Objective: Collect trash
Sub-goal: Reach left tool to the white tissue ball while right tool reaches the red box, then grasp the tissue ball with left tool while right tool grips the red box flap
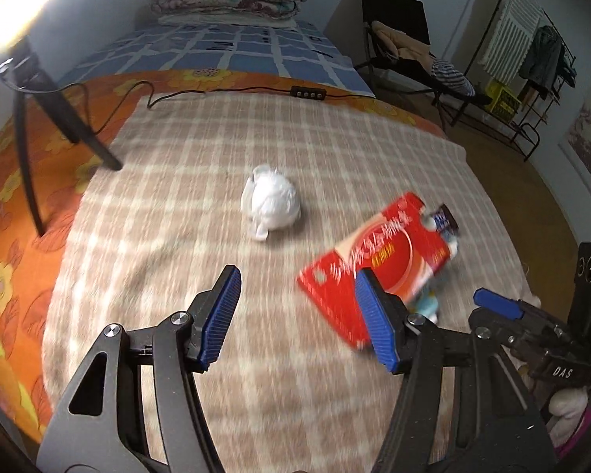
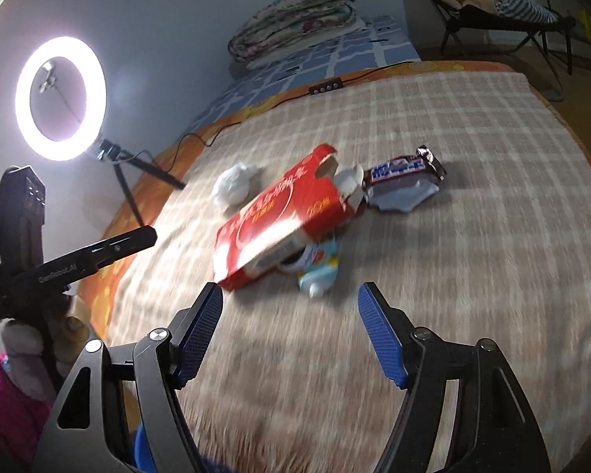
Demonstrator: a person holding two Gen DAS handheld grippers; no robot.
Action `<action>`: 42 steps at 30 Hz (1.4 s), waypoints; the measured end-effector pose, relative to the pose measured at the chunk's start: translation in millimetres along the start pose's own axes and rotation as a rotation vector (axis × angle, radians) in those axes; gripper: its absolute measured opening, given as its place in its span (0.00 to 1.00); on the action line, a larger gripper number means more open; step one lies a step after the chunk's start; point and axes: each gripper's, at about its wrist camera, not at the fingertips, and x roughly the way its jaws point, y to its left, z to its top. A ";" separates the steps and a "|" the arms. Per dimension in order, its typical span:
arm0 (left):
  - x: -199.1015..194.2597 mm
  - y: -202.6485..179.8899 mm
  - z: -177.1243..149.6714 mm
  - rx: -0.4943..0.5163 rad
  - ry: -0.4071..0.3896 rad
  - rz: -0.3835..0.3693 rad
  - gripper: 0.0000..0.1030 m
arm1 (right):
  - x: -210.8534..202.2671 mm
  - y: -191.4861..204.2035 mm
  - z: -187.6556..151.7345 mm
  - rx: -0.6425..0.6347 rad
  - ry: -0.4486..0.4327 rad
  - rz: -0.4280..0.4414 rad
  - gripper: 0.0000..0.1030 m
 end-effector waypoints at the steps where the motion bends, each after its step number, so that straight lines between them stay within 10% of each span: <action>1: 6.1 0.2 4.2 -0.001 0.003 -0.001 0.60 | 5.2 -3.2 4.9 0.006 0.000 0.003 0.69; 18: 80.1 17.2 42.5 -0.011 0.008 0.047 0.60 | 53.8 -26.6 28.5 0.091 0.011 0.086 0.69; 23: 91.5 23.2 41.6 -0.017 0.038 0.039 0.34 | 57.4 -26.3 34.4 0.097 0.004 0.093 0.68; 42: 70.4 20.6 35.9 0.017 -0.005 0.062 0.11 | 38.6 8.5 46.3 -0.006 -0.087 0.101 0.22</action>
